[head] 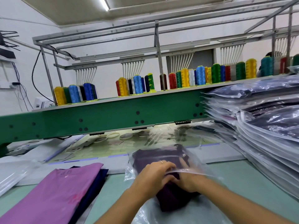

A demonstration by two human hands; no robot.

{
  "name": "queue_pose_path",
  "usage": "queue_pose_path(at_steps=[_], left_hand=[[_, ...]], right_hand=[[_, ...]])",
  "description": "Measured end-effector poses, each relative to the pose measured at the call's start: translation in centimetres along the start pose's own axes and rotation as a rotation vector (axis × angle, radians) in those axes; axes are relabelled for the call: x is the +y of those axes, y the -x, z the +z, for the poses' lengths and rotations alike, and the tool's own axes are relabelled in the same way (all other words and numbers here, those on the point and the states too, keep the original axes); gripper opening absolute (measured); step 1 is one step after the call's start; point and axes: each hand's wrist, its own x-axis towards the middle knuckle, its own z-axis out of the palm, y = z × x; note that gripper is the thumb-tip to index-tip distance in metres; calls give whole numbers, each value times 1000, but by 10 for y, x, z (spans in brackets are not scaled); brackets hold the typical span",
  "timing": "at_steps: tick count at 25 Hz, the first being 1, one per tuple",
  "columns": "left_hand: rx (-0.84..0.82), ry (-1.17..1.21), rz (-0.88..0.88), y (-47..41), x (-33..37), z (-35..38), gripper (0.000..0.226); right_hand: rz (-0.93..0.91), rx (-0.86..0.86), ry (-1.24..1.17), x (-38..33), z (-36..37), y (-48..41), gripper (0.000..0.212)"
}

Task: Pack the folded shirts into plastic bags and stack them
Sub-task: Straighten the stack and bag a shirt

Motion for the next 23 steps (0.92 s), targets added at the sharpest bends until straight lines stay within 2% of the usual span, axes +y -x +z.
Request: queue_pose_path(at_steps=[3,7,10,13,15,17,18,19,21,23], left_hand=[[-94,-17,-5,6,4,3,39],[-177,-95,-53,18,8,4,49],[-262,-216,-156,29,10,6,56],[-241,-260,-184,35,8,8,34],[-208,-316,-201,36,8,11,18],[-182,-351,-237,38,8,15,15],[-164,-352,-248,38,8,16,16],[-137,-351,-254,39,8,17,16],[-72,-360,-250,39,4,17,14],[-26,-363,-208,40,-2,17,16]], right_hand=[[32,-80,87,1,16,-10,74],[113,24,-26,-5,20,-19,81],[67,175,-93,2,17,-6,69],[-71,150,-240,23,0,31,60],[-143,137,-269,37,-11,61,40],[-172,271,-166,43,-20,89,19],[-180,422,-101,45,-23,100,18],[-190,574,-8,47,-23,106,23],[-193,739,86,52,-19,111,50],[-131,669,80,53,-15,108,85]])
